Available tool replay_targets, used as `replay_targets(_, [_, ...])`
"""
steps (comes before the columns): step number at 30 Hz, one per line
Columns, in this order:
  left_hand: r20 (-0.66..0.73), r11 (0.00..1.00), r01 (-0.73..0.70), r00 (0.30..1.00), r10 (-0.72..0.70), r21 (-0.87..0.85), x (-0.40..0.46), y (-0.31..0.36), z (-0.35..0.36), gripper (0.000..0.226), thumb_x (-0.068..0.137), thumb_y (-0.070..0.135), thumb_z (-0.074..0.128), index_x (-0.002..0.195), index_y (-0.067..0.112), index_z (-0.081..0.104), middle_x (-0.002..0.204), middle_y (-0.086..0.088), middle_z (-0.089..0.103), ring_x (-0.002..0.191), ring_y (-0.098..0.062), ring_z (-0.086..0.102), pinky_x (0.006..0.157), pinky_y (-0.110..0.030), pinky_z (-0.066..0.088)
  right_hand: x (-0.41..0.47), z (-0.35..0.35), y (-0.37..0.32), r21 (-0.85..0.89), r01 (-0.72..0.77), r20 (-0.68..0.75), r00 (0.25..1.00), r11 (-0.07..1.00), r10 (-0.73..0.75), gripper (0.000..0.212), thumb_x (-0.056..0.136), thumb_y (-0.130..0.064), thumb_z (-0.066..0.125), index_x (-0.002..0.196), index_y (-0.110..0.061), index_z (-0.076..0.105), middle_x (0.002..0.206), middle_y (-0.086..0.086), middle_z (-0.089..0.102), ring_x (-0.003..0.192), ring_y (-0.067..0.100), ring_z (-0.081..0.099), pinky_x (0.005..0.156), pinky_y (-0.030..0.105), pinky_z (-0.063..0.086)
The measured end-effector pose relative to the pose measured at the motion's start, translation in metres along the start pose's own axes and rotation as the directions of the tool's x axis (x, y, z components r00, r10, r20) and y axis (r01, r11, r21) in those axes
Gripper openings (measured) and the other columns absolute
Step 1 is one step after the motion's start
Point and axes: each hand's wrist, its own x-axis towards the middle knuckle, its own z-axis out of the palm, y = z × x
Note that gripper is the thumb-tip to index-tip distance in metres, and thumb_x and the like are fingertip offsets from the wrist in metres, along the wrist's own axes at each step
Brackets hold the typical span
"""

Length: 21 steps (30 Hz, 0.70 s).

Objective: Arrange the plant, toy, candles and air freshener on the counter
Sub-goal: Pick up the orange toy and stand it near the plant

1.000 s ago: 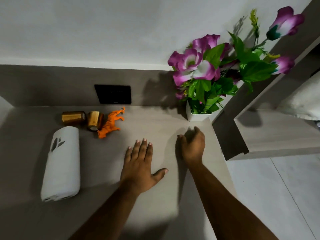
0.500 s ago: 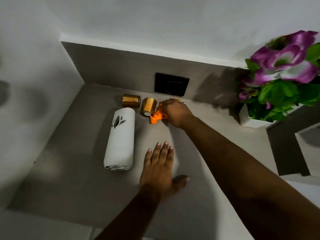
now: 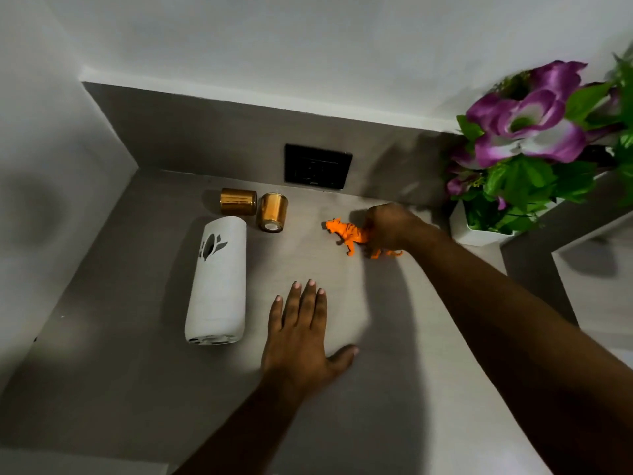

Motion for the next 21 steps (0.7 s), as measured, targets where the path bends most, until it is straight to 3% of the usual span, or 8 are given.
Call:
replay_targets(1, [-0.002,1.000,0.005,1.000,-0.005,-0.001,0.000,0.000,0.000,0.105,0.076,0.086,0.018,0.154,0.018,-0.001,0.165,-0.005,-0.004,0.151,-0.022,-0.014,0.122,-0.049,-0.006,-0.001,0.001,0.006,0.061,-0.034,-0.006,0.999,0.998,0.034,0.027,0.062,-0.031,0.083,0.053,-0.021,0.060,0.038,-0.010,0.056,0.036,0.002,0.054,0.035,0.014,0.032])
replay_targets(3, [0.004,1.000,0.011,1.000,-0.011,-0.001,0.001,0.000,0.000,0.105,0.076,0.086,0.018,0.154,0.019,-0.003,0.165,-0.004,-0.006,0.150,-0.021,-0.018,0.121,-0.048,-0.009,-0.008,0.001,0.015,0.123,-0.055,-0.077,0.995,0.991,0.065,0.025,0.064,-0.036,0.080,0.060,-0.018,0.065,0.045,-0.008,0.060,0.039,0.003,0.056,0.037,0.014,0.036])
replay_targets(6, [0.013,1.000,0.008,1.000,-0.009,0.010,0.001,0.000,0.000,0.104,0.076,0.085,0.019,0.154,0.019,-0.003,0.165,-0.004,-0.006,0.150,-0.022,-0.018,0.120,-0.048,-0.011,-0.024,0.007,0.019,0.060,-0.032,-0.248,0.968,0.998,0.045,0.034,0.069,-0.037,0.077,0.092,-0.014,0.067,0.093,0.011,0.059,0.077,0.030,0.063,0.065,0.030,0.045])
replay_targets(8, [0.011,1.000,0.006,1.000,-0.006,0.023,0.001,0.000,0.000,0.105,0.076,0.085,0.019,0.154,0.018,-0.001,0.165,-0.005,-0.004,0.150,-0.023,-0.016,0.121,-0.050,-0.009,-0.035,0.012,0.018,0.001,-0.026,-0.247,0.969,1.000,0.026,0.040,0.074,-0.037,0.075,0.104,-0.013,0.065,0.107,0.016,0.054,0.092,0.039,0.061,0.068,0.035,0.041])
replay_targets(11, [0.023,0.999,0.008,1.000,-0.009,0.039,0.001,0.001,-0.001,0.105,0.076,0.086,0.016,0.154,0.018,0.000,0.165,-0.006,-0.004,0.150,-0.025,-0.015,0.121,-0.051,-0.007,-0.047,0.018,0.016,-0.015,-0.018,-0.207,0.978,1.000,0.014,0.046,0.077,-0.037,0.074,0.112,-0.011,0.063,0.111,0.017,0.051,0.098,0.040,0.059,0.071,0.037,0.043])
replay_targets(14, [0.021,0.999,0.002,1.000,-0.003,0.038,0.002,0.001,-0.002,0.105,0.076,0.087,0.014,0.154,0.018,0.001,0.165,-0.006,-0.003,0.150,-0.024,-0.015,0.121,-0.051,-0.008,-0.055,0.016,0.013,-0.016,-0.027,-0.292,0.956,1.000,0.021,0.057,0.078,-0.037,0.073,0.127,-0.014,0.055,0.118,0.019,0.047,0.101,0.041,0.056,0.077,0.043,0.049])
replay_targets(18, [0.013,0.999,-0.002,1.000,0.001,0.044,0.001,0.001,-0.003,0.105,0.077,0.086,0.013,0.154,0.016,0.005,0.165,-0.007,0.002,0.151,-0.026,-0.008,0.121,-0.052,-0.004,-0.060,0.010,0.006,-0.080,-0.018,-0.314,0.949,0.997,-0.008,0.033,0.086,-0.018,0.062,0.119,-0.021,0.063,0.109,0.016,0.050,0.096,0.040,0.058,0.067,0.038,0.042])
replay_targets(21, [0.008,0.999,-0.005,1.000,0.004,0.045,0.001,0.002,-0.004,0.104,0.077,0.086,0.013,0.154,0.016,0.007,0.165,-0.008,0.005,0.152,-0.027,-0.004,0.122,-0.053,0.000,-0.061,0.009,0.012,-0.025,0.023,-0.270,0.963,0.999,-0.028,0.038,0.085,-0.007,0.055,0.119,-0.021,0.065,0.111,0.017,0.052,0.097,0.040,0.058,0.070,0.036,0.041])
